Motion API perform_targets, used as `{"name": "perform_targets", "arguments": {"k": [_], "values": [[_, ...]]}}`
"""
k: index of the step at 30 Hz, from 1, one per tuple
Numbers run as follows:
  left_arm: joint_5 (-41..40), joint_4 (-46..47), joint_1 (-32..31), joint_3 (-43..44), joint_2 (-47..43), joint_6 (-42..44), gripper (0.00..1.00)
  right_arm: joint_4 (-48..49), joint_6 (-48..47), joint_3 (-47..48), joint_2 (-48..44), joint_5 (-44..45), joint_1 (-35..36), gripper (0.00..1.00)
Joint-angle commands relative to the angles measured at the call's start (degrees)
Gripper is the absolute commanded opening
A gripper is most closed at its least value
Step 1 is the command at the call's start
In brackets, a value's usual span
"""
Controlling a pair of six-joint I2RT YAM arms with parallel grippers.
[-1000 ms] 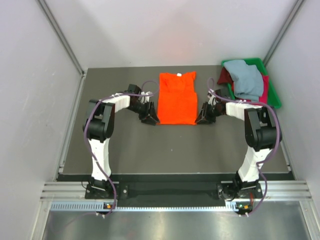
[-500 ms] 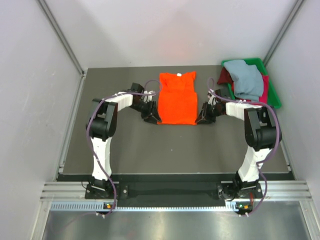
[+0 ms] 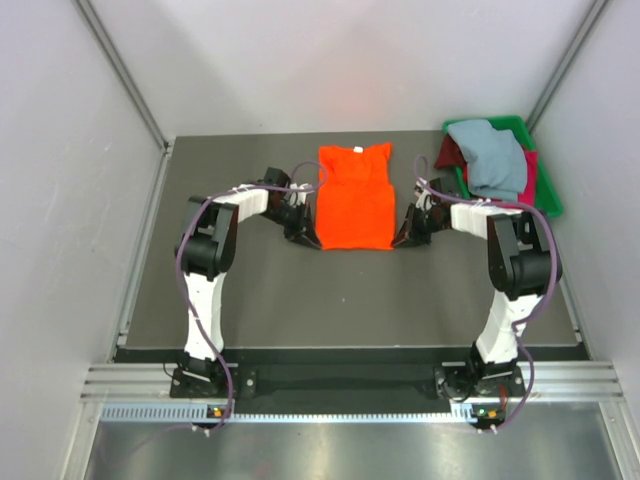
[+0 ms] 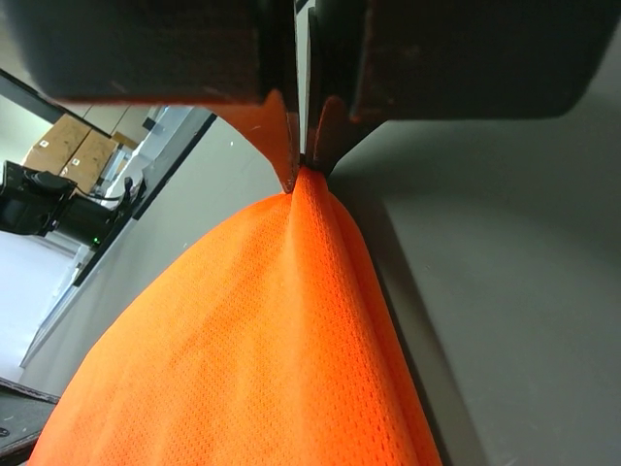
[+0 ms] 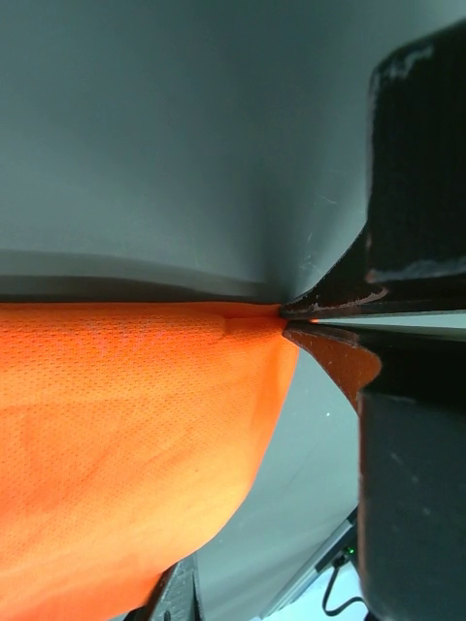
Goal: Fold and stack the t-shirts
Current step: Fold the tshirt
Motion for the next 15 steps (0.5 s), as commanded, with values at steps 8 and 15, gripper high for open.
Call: {"name": "perform_targets", "arguments": {"k": [8, 15], "values": [[-3.3, -2.8, -0.3, -2.8, -6.4, 5.3, 0.0, 0.1, -0.4, 0.5, -6.9, -1.7, 0.1, 0.0], [-3.6, -3.9, -0.3, -4.2, -12.5, 6.7, 0.0, -0.8, -1.1, -2.5, -13.3, -2.3, 0.2, 0.0]]}}
